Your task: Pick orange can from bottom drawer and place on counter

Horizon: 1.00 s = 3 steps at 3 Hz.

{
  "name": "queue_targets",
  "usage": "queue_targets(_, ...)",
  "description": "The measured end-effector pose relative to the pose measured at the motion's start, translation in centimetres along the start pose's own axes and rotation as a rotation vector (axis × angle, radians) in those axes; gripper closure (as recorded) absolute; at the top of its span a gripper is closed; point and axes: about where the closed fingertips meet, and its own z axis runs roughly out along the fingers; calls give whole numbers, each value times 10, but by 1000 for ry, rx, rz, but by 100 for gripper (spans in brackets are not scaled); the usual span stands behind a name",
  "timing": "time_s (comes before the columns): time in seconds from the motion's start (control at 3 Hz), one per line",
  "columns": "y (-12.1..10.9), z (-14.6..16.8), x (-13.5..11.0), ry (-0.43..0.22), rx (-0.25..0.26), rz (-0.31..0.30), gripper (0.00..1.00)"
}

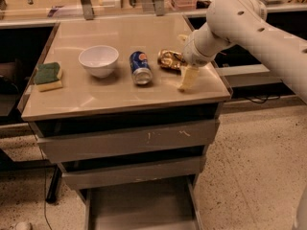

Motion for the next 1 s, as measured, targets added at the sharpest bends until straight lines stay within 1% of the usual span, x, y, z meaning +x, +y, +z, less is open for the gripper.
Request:
queue_targets(0.33,0,0,0,0,0,0,0)
queue_targets(1.0,-8,-4,-3,0,0,0,0)
